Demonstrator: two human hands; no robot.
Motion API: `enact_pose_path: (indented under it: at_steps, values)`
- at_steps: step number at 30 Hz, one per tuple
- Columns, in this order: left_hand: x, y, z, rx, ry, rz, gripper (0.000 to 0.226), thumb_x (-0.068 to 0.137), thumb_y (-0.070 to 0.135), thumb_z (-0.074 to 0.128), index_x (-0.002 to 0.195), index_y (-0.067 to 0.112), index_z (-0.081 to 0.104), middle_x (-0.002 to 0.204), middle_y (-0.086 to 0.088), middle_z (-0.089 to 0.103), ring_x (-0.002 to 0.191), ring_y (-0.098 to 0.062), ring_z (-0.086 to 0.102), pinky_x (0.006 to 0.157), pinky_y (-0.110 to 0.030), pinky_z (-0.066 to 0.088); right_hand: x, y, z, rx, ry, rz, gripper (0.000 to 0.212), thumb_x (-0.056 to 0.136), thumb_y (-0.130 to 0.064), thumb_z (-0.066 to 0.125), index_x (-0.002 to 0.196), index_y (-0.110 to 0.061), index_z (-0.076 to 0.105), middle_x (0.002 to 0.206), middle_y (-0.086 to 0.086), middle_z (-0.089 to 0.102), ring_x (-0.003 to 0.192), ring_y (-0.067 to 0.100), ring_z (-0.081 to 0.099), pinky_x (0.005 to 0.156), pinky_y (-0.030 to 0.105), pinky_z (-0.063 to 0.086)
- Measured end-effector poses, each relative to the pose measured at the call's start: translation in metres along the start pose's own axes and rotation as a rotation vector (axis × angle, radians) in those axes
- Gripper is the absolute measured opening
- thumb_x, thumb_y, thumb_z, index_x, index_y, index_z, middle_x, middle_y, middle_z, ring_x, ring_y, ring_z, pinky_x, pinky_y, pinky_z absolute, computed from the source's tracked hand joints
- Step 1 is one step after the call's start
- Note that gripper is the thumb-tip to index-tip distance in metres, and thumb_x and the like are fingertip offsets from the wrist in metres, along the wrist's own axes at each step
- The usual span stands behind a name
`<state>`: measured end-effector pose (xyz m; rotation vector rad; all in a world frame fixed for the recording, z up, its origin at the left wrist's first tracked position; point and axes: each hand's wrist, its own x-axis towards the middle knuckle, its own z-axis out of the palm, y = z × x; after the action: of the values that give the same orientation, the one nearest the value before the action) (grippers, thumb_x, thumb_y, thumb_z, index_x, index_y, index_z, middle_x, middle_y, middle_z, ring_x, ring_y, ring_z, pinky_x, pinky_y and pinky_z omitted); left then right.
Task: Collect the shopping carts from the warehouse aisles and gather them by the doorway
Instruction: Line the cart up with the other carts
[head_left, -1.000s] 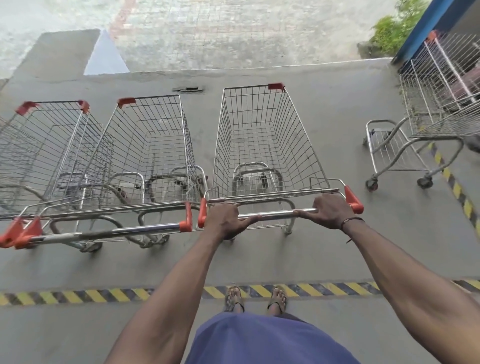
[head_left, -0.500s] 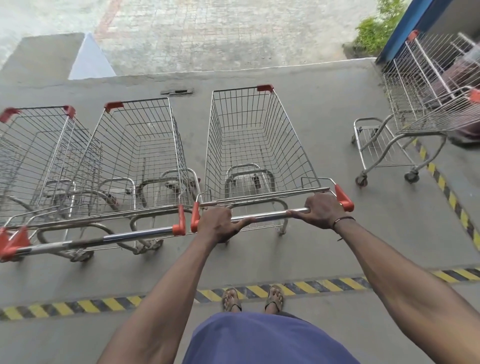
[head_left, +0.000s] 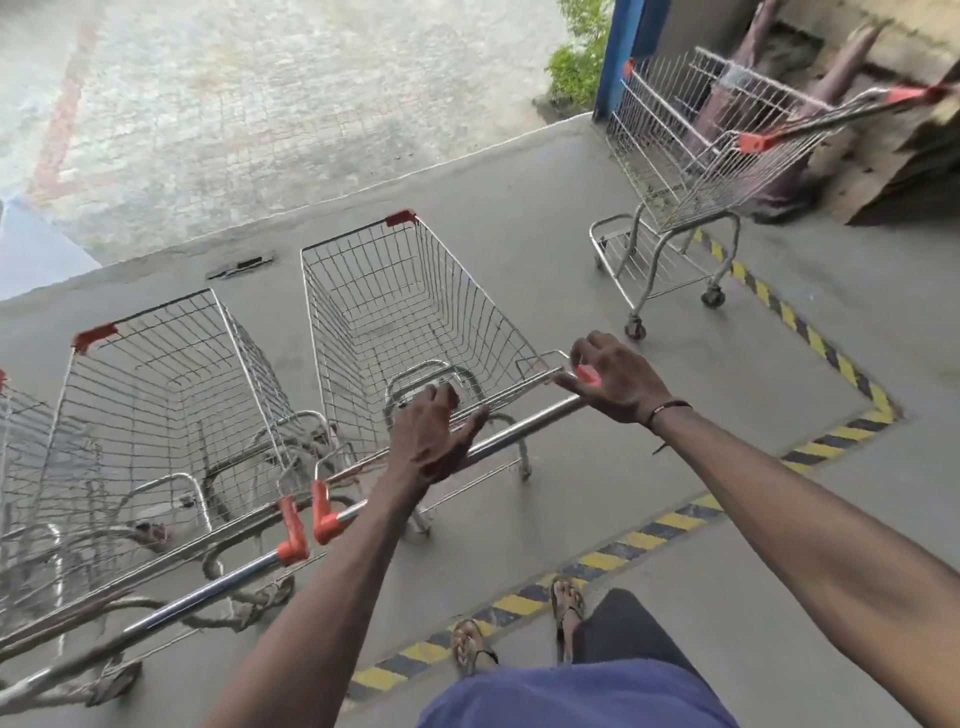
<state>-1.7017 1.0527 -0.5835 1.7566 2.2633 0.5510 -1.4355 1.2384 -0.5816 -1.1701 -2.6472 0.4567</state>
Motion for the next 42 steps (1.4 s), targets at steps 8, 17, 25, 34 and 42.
enact_pose_path:
  at_steps: [8, 17, 25, 34, 42]
  values:
    - [0.087, 0.137, 0.03, -0.175, 0.057, 0.128, 0.056, 0.097, 0.08, 0.034, 0.096, 0.026, 0.05, 0.088, 0.003, 0.063, 0.076, -0.019, 0.06, 0.068, -0.036, 0.043, -0.045, 0.126, -0.066, -0.038, 0.066, 0.105, 0.055, 0.096, -0.076, 0.052, 0.108, -0.022, 0.059, 0.112, -0.004, 0.057, 0.106, 0.022, 0.058, 0.076, 0.032, 0.039]
    - [0.202, 0.31, 0.088, -0.261, 0.112, 0.196, 0.048, 0.095, 0.075, 0.042, 0.092, 0.027, 0.05, 0.091, 0.006, 0.06, 0.083, -0.021, 0.057, 0.079, -0.041, 0.047, -0.076, 0.28, -0.16, -0.027, 0.126, 0.228, 0.048, 0.099, -0.071, 0.052, 0.104, -0.023, 0.057, 0.111, -0.003, 0.055, 0.101, 0.02, 0.056, 0.076, 0.033, 0.04]
    - [0.278, 0.424, 0.119, -0.286, 0.131, 0.282, 0.04, 0.103, 0.064, 0.053, 0.09, 0.026, 0.049, 0.088, 0.007, 0.058, 0.081, -0.019, 0.056, 0.071, -0.036, 0.038, -0.071, 0.392, -0.221, 0.017, 0.196, 0.324, 0.048, 0.097, -0.078, 0.047, 0.098, -0.03, 0.052, 0.108, -0.006, 0.055, 0.1, 0.02, 0.057, 0.081, 0.038, 0.047]
    - [0.4, 0.512, 0.189, -0.327, 0.115, 0.336, 0.043, 0.101, 0.07, 0.047, 0.099, 0.027, 0.044, 0.087, 0.004, 0.063, 0.078, -0.023, 0.06, 0.069, -0.04, 0.046, -0.011, 0.531, -0.271, 0.027, 0.192, 0.386, 0.046, 0.098, -0.075, 0.054, 0.1, -0.029, 0.054, 0.113, -0.006, 0.048, 0.09, 0.024, 0.058, 0.079, 0.037, 0.047]
    - [0.571, 0.586, 0.223, -0.331, 0.168, 0.327, 0.051, 0.101, 0.073, 0.041, 0.107, 0.023, 0.05, 0.092, 0.003, 0.062, 0.079, -0.019, 0.06, 0.069, -0.039, 0.047, 0.108, 0.67, -0.345, -0.037, 0.166, 0.37, 0.048, 0.102, -0.071, 0.051, 0.102, -0.023, 0.053, 0.111, 0.0, 0.046, 0.092, 0.027, 0.058, 0.075, 0.037, 0.042]
